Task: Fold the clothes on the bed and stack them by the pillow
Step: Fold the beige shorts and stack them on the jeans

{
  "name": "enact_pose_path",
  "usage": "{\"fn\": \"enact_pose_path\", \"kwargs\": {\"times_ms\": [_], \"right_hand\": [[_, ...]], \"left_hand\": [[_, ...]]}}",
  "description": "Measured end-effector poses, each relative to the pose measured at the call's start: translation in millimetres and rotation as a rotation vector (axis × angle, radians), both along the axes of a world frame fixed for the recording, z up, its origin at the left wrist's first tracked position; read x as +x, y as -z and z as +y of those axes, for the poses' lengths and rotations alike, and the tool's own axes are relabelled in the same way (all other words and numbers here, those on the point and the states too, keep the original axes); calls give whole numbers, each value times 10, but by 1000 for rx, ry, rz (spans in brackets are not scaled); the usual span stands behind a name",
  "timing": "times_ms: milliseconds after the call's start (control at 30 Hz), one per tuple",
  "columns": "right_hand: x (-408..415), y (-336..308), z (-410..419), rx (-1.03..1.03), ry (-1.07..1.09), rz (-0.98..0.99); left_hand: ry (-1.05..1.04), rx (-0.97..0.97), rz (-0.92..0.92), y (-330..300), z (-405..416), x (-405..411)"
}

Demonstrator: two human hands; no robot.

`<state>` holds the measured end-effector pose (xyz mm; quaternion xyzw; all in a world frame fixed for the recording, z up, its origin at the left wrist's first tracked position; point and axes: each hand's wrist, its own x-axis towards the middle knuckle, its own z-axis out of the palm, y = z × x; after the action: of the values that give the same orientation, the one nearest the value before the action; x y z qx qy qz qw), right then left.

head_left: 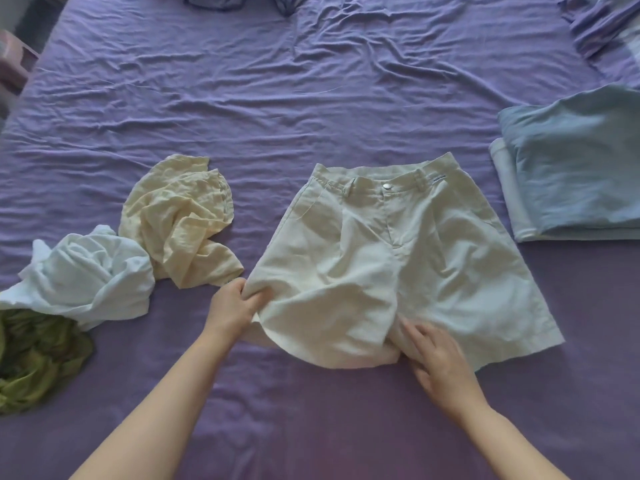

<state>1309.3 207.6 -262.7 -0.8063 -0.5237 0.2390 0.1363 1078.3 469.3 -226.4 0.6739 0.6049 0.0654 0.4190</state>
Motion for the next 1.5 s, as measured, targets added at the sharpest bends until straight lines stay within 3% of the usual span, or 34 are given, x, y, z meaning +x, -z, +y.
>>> {"fn": "enact_pose_path", "kwargs": {"times_ms": [133,233,367,433,533,633,700,833,967,1133,1267,1433,1500], "right_hand": [[11,-66,-140,134,119,-65],[-20,-115,-186,174,201,30],[-310,-156,-150,217,146,-79],[-558,-150,-175,159,159,-32],[-915,-28,-244,-75,231,135],[-1154,-8,-244,-197,118,-13],[-1228,-29,-219,-103,174,-62],[-1268,-39,-222,102,382,-60],[-1359,-116,-280,105,636,147],[-1594,-361,-429,302,952,425],[-1916,-476,-584,187,729,252],[-2325,-488,-620,-32,435,113],[-2451,-434,-589,-144,369,113]], "left_hand": [[15,37,111,-43,2,-124],[-3,-156,78,-78,-88,-228],[-469,-473,-289,-57,-427,-293],[-666,-614,-455,-51,-627,-300],[-749,-662,-635,-82,-874,-346],[-696,-674,-794,-132,-980,-444],[-604,-639,-835,-149,-1000,-506],[-491,-466,-746,-207,-1001,-581],[-365,-307,-665,-251,-947,-665],[-286,-224,-542,-366,-793,-881],[-260,-126,-438,-395,-726,-1055],[86,248,62,-306,-672,-1361],[130,322,174,-274,-674,-1457]]}}
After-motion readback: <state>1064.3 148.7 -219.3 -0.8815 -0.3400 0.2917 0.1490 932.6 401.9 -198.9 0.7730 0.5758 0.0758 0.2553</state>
